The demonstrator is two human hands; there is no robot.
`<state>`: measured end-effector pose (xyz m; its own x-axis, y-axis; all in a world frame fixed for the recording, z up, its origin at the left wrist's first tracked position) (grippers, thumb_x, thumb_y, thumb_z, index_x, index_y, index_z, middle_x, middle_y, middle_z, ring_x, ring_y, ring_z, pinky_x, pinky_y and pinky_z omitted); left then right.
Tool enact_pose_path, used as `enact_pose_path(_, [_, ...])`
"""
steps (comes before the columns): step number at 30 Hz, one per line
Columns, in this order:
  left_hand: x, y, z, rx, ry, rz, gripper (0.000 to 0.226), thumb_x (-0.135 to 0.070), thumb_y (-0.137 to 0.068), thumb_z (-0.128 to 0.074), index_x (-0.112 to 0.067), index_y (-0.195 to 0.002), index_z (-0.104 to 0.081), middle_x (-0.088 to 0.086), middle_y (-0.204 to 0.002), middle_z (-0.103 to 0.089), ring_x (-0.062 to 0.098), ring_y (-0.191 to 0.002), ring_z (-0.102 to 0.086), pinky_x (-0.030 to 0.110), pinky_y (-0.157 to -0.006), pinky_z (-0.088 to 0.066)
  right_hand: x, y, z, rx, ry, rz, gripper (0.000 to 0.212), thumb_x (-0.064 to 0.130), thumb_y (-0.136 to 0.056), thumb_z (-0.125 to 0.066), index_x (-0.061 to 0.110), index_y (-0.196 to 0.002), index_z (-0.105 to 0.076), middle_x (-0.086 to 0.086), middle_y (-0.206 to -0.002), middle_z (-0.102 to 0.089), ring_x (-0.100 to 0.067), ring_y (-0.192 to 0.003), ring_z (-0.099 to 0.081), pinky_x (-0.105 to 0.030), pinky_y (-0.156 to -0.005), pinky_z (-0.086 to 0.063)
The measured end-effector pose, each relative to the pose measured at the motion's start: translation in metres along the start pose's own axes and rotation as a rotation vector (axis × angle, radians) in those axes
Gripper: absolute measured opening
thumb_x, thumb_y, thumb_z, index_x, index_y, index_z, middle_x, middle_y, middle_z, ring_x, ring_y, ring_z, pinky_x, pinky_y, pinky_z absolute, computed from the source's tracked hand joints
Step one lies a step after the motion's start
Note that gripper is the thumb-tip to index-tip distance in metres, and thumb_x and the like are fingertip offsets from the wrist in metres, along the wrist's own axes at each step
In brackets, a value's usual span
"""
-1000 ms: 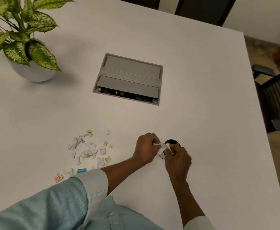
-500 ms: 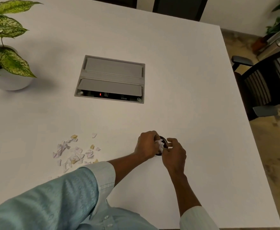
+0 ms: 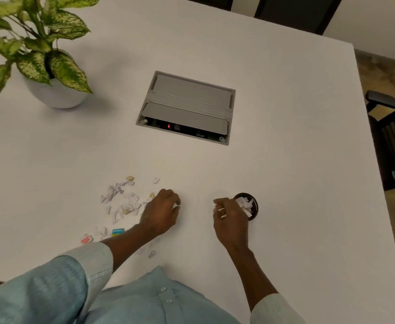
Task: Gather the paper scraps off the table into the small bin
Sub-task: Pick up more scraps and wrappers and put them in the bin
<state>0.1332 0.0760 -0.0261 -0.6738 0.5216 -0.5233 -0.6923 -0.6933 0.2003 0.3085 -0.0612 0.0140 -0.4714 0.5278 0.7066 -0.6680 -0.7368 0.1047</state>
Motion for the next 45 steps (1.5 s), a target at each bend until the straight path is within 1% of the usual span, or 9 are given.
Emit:
enact_pose_path(2, [0.034,0.027,0.005,-0.026,-0.091,0.019,0.026,-0.013,-0.087,-0.071,-0.013,-0.112,-0.067,0.005,-0.120,-0.065,0.026,-0.115,-0.060,0.040,-0.077,-0.060,0.012,0.009,-0.028,0.099,0.038,0.052,0.023,0.013,-0.091,-0.065,0.030,-0.107,-0.067,0.014,-0.096,-0.066,-0.005,-0.078,-0.065,-0.035,-0.071,-0.059])
enact_pose_path(4, [0.064,0.056,0.005,-0.018,-0.167,0.040,0.039,-0.019,-0.088,-0.074,-0.010,-0.125,-0.065,0.011,-0.139,-0.060,0.031,-0.133,-0.054,0.044,-0.098,-0.057,0.019,0.022,-0.061,0.246,0.099,0.093,0.025,0.023,-0.090,-0.067,0.034,-0.112,-0.064,0.015,-0.100,-0.064,-0.003,-0.076,-0.063,-0.036,-0.073,-0.059])
enact_pose_path(7, [0.103,0.096,-0.008,0.062,-0.196,0.084,0.071,-0.049,-0.095,-0.066,-0.011,-0.151,-0.046,0.011,-0.168,-0.028,0.029,-0.157,-0.023,0.045,-0.122,-0.034,0.023,0.049,-0.112,0.522,0.195,0.125,0.050,0.042,-0.086,-0.073,0.035,-0.132,-0.054,0.010,-0.115,-0.059,-0.008,-0.090,-0.065,-0.037,-0.083,-0.058])
enact_pose_path(11, [0.121,0.129,-0.035,0.225,-0.237,0.069,0.098,-0.072,-0.093,-0.049,-0.018,-0.165,-0.010,0.003,-0.172,0.010,0.022,-0.160,0.010,0.039,-0.129,-0.007,0.026,0.082,-0.164,0.767,0.338,0.142,0.091,0.057,-0.077,-0.079,0.031,-0.150,-0.032,-0.002,-0.138,-0.045,-0.024,-0.116,-0.060,-0.042,-0.096,-0.054])
enact_pose_path(19, [0.118,0.137,-0.059,0.235,-0.244,0.064,0.086,-0.031,-0.097,-0.068,-0.009,-0.163,-0.016,0.012,-0.173,0.003,0.031,-0.160,0.002,0.046,-0.130,-0.019,0.039,0.104,-0.207,0.782,0.426,0.167,0.119,0.034,-0.077,-0.088,0.024,-0.161,-0.004,-0.005,-0.147,-0.023,-0.024,-0.122,-0.055,-0.038,-0.100,-0.054])
enact_pose_path(30, [0.109,0.127,-0.046,0.124,-0.234,0.023,0.056,-0.018,-0.103,-0.057,-0.008,-0.154,-0.034,0.017,-0.168,-0.021,0.033,-0.152,-0.025,0.043,-0.122,-0.035,0.067,0.068,-0.234,0.735,0.453,0.266,0.102,0.023,-0.082,-0.084,0.043,-0.158,-0.019,-0.004,-0.153,-0.019,-0.023,-0.129,-0.050,-0.042,-0.103,-0.050])
enact_pose_path(34, [0.107,0.127,-0.042,0.108,-0.195,0.052,0.042,-0.015,-0.106,-0.050,-0.011,-0.147,-0.044,0.016,-0.165,-0.026,0.031,-0.148,-0.030,0.042,-0.119,-0.039,0.075,0.068,-0.247,0.784,0.511,0.338,0.078,0.025,-0.086,-0.080,0.033,-0.152,-0.039,-0.005,-0.152,-0.025,-0.023,-0.138,-0.042,-0.037,-0.106,-0.048])
enact_pose_path(40, [0.108,0.128,-0.043,0.087,-0.096,0.072,0.034,-0.016,-0.109,-0.042,-0.009,-0.141,-0.050,0.012,-0.141,-0.044,0.026,-0.126,-0.043,0.039,-0.106,-0.045,0.084,0.073,-0.243,0.742,0.590,0.492,0.036,0.030,-0.098,-0.064,0.018,-0.131,-0.059,-0.006,-0.127,-0.050,-0.023,-0.118,-0.050,-0.036,-0.089,-0.054])
enact_pose_path(45, [0.104,0.130,-0.044,0.105,-0.205,0.004,0.024,-0.006,-0.099,-0.057,-0.010,-0.123,-0.062,0.011,-0.126,-0.055,0.025,-0.115,-0.051,0.039,-0.094,-0.053,0.073,0.077,-0.231,0.670,0.578,0.502,0.021,0.014,-0.100,-0.052,0.013,-0.114,-0.067,-0.005,-0.116,-0.059,-0.024,-0.108,-0.055,-0.036,-0.083,-0.051])
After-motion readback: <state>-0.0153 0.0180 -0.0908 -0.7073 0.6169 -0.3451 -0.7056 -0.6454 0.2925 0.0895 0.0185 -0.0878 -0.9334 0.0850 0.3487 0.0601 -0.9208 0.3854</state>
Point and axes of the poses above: each hand's wrist, its own y-axis away from the middle knuckle, its own z-axis out of the back of the hand, x = y × z, the point moved 10 cm from there along -y, towards the middle knuckle
